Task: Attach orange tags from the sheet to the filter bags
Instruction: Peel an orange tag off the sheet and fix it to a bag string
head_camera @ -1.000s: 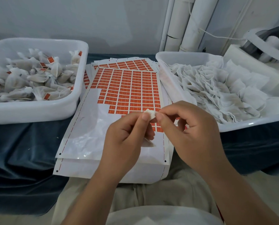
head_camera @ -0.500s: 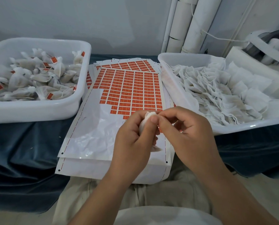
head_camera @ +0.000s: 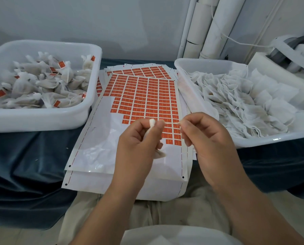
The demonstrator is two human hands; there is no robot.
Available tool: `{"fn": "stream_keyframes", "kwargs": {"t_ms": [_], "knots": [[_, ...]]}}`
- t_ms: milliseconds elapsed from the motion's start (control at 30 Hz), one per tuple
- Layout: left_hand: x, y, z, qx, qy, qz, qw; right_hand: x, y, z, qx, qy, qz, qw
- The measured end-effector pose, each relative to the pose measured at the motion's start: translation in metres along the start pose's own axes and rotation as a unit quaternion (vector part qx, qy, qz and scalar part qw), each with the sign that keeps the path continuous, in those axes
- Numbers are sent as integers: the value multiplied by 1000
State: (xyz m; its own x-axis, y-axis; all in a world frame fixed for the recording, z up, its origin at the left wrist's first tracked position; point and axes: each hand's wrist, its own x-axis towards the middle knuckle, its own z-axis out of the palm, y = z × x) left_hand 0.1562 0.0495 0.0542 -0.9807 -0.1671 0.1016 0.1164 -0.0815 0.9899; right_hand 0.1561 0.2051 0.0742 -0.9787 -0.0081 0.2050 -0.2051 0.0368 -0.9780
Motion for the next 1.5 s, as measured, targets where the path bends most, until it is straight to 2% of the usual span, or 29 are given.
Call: {"fn": "stream_keyframes", "kwargs": {"t_ms": [200, 300, 400, 467, 500, 533, 567, 600, 633, 667, 767, 833, 933, 1100, 1167, 1200, 1300, 1367, 1433, 1500], "knots": [[-2, -3, 0, -72, -24, -47, 996, 5, 7, -3, 82, 9, -4, 997], [-4, -5, 5, 6, -69, 7, 998, 12, 7, -7, 147, -21, -3, 989], [-5, -7, 9, 89, -143, 42, 985, 19, 2, -16, 326, -73, 41, 942], [0, -21, 9, 198, -134, 62, 969, 21, 0, -22, 347, -62, 80, 932], [4, -30, 7, 283, -103, 77, 951, 22, 1, -25, 299, -45, 101, 948], [8, -38, 5, 370, -69, 88, 922, 22, 5, -27, 194, -30, 114, 974], [12, -45, 2, 444, -40, 93, 890, 21, 11, -27, 34, -21, 119, 992], [15, -51, 1, 493, -23, 95, 864, 20, 18, -24, -141, -20, 109, 984], [16, -56, -1, 523, -18, 95, 847, 18, 26, -21, -279, -33, 83, 956], [17, -61, -2, 541, -18, 94, 835, 18, 35, -17, -366, -48, 57, 928], [21, -66, -3, 563, 1, 114, 818, 17, 50, -5, -480, -80, 75, 870], [23, -65, -5, 570, 6, 101, 816, 19, 57, -3, -525, -81, 62, 845], [27, -66, -8, 567, -6, 74, 820, 19, 61, -4, -549, -77, 6, 832], [25, -66, -10, 549, 5, 75, 832, 18, 68, -4, -568, -70, -37, 819], [24, -63, -11, 499, 17, 78, 863, 16, 70, -2, -545, -45, -37, 837], [23, -60, -12, 456, 25, 83, 886, 15, 70, -1, -515, -27, -26, 857], [23, -47, -16, 313, 47, 78, 945, 18, 64, -2, -354, 46, 16, 934], [22, -36, -20, 240, 50, 61, 968, 23, 59, -7, -252, 73, 78, 962], [22, -27, -25, 207, 40, 53, 976, 26, 51, -12, -98, 22, 156, 983], [21, -21, -26, 196, 25, 42, 979, 26, 45, -17, 129, -54, 212, 967]]}}
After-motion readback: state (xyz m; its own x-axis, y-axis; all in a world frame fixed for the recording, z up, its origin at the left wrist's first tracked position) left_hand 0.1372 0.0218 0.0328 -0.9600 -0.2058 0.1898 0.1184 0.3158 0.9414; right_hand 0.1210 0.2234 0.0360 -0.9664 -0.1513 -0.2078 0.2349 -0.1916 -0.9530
